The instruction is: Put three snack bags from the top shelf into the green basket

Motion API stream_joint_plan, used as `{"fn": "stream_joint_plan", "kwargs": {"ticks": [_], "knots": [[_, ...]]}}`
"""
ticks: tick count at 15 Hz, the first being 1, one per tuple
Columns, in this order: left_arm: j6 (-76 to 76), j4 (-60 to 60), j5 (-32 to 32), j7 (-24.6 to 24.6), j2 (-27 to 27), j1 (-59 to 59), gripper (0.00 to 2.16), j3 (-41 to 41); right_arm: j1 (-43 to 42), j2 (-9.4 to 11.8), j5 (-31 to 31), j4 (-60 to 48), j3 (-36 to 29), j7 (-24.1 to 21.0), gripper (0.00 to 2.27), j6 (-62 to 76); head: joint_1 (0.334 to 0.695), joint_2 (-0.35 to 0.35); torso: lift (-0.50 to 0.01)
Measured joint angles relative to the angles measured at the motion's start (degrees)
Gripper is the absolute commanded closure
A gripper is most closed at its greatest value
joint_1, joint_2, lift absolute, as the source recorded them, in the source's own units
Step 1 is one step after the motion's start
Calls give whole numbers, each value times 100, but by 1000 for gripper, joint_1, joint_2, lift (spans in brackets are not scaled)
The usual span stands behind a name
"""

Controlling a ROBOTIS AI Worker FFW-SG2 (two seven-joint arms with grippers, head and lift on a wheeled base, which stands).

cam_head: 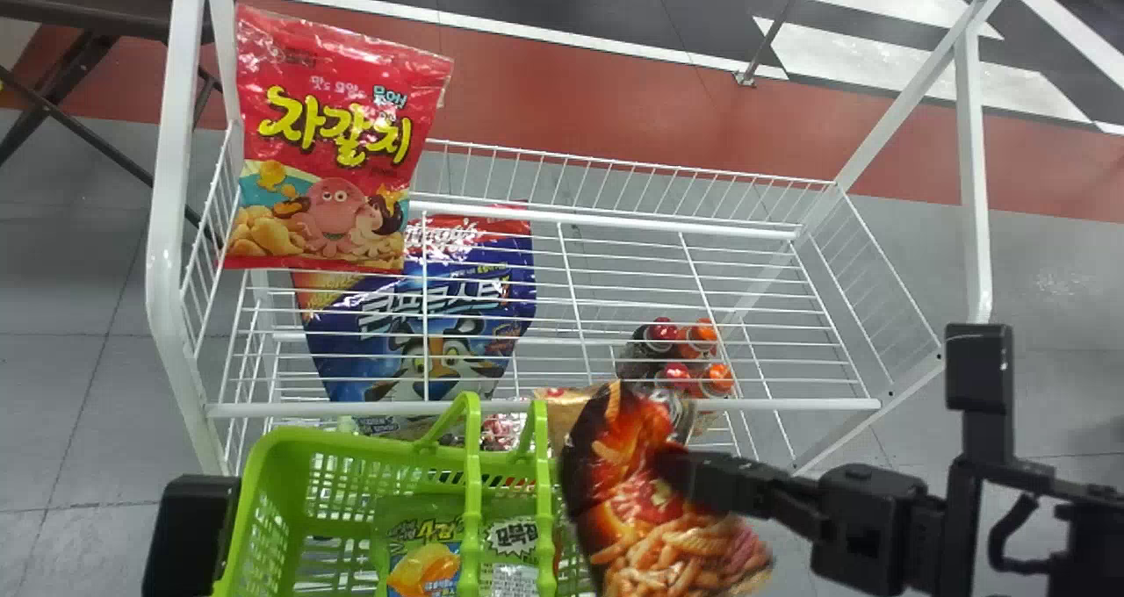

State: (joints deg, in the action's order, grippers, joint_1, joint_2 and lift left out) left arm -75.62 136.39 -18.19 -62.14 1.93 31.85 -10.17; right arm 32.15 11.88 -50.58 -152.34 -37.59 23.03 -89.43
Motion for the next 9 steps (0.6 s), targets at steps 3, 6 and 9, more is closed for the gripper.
{"fn": "stream_joint_plan", "kwargs": {"ticks": [3, 6, 9], "knots": [[7, 4, 0, 8, 0, 9, 1409, -23, 203, -18, 162, 205, 711, 31, 2243, -1, 695, -350, -46], [7, 41, 14, 2, 0, 43, 1409, -29, 225, -7, 622, 562, 1322, 132, 2243, -1, 695, -350, -46], [7, 53, 18, -18, 0, 65, 1409, -29, 163, 153, 1209, 960, 1854, 129, 2243, -1, 695, -350, -46]]}}
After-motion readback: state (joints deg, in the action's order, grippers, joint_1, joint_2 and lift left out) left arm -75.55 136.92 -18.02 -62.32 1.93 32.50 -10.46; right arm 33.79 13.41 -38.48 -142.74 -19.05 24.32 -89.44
